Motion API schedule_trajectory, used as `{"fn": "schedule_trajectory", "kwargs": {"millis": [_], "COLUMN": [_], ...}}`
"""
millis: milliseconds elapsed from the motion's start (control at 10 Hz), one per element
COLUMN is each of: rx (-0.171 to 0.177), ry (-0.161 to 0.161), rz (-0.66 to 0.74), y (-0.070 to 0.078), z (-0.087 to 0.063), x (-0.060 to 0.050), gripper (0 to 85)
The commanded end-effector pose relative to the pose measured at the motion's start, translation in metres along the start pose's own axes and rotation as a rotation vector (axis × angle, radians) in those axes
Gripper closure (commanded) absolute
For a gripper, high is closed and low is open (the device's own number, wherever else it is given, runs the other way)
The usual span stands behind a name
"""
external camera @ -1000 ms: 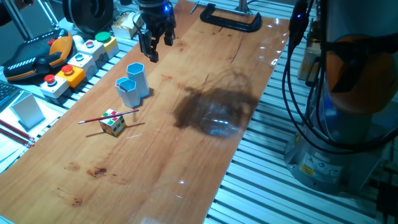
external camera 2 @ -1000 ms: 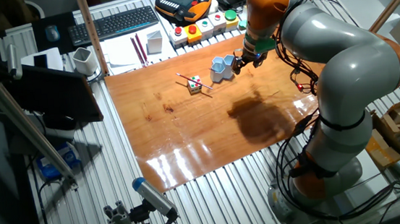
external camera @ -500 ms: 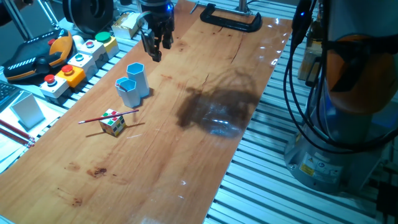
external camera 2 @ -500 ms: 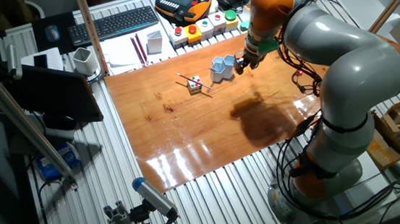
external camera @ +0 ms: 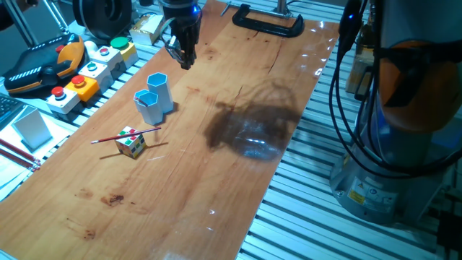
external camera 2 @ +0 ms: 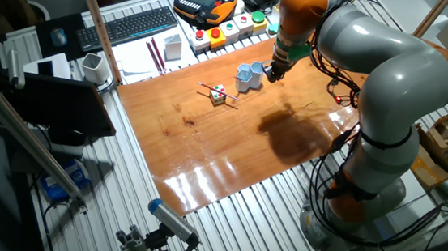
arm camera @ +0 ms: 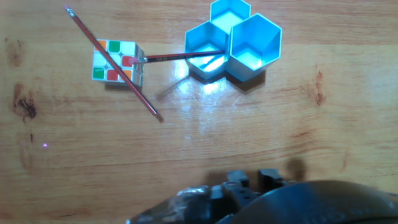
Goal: Put the pen into the pen holder
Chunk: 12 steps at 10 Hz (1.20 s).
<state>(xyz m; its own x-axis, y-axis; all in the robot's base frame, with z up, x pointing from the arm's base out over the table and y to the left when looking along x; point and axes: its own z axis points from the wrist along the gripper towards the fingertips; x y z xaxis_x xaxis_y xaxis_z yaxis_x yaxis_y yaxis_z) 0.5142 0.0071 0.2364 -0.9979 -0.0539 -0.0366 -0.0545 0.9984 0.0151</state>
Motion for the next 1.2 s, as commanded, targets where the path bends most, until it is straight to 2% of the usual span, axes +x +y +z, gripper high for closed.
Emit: {"fn": "schedule_trajectory", "kwargs": {"millis": [0,200,400,800,1100], "rx": [0.003,0.014,0.009,0.027,0.054], "ry": [-0.004,-0.008,0.002,0.014,0.032], "rz": [0.003,0.004,-0.02,-0.051,-0.124], "y": [0.003,0.013,0.02,0.041,0.052], "z": [0.001,0.003,0.005,0.016,0.023], "x": [0.001,0.001,-0.003,-0.014,-0.016], "gripper": [84.3,84.3,84.3,84.3,84.3]}}
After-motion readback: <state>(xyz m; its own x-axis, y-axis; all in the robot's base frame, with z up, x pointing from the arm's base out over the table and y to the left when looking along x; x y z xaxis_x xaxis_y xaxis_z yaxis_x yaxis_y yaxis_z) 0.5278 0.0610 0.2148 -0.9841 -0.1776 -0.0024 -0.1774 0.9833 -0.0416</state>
